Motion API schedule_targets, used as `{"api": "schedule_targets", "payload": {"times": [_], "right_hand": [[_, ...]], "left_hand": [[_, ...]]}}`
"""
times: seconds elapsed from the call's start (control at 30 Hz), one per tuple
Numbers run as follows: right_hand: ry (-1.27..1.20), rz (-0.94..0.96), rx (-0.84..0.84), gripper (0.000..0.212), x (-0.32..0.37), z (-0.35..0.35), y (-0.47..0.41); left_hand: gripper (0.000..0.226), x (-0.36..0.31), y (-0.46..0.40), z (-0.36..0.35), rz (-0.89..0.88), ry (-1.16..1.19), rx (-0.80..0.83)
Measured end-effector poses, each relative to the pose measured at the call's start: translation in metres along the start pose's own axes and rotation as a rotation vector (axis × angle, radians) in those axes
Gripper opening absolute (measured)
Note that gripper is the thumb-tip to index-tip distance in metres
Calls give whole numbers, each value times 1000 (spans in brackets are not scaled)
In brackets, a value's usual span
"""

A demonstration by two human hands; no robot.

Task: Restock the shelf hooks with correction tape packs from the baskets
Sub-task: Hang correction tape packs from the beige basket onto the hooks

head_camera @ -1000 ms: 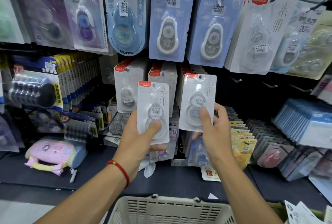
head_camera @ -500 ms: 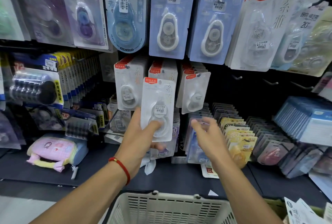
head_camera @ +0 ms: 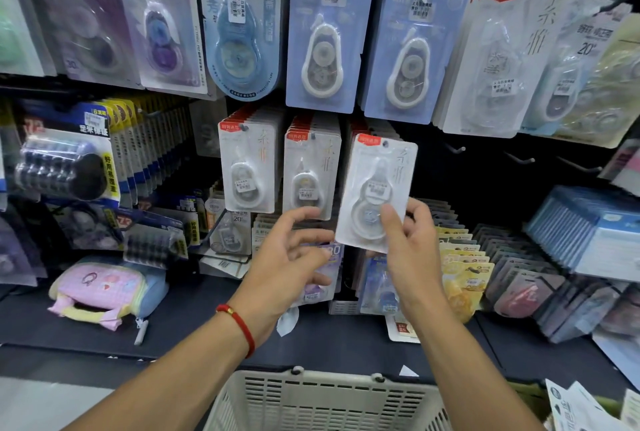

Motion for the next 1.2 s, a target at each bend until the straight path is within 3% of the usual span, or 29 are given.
{"api": "schedule_targets", "payload": {"times": [0.37, 0.47, 0.57, 0.7, 0.8, 0.9, 1.2], "right_hand": [[63, 88, -60, 36, 7, 13, -8], [419, 120, -68, 50, -1, 15, -9], [727, 375, -68, 54, -4, 13, -3], [803, 628, 202, 48, -13, -8, 0], [973, 638, 338, 56, -20, -21, -15], [1130, 638, 364, 60, -24, -31, -38], [1287, 531, 504, 70, -28, -53, -100]], "left_hand": [[37, -1, -1, 2, -85, -99, -40], [41, -1, -3, 4, -226, -273, -41], [54, 5, -9, 7, -372, -556, -36], [74, 17, -23, 6, -490, -844, -1], [77, 25, -35, 5, -514, -902, 8], [80, 31, -39, 4, -533, -920, 36], [84, 44, -44, 16, -577, -959, 95]]}}
Point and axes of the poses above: each hand's wrist, its own y-axis away from the middle knuckle, its own z-axis out of the back of the hand, x = y × z, the point moved 3 cm from there along -y, towards the middle knuckle, and after that the axes turned 8 degrees about -x, right-handed, at the moved point
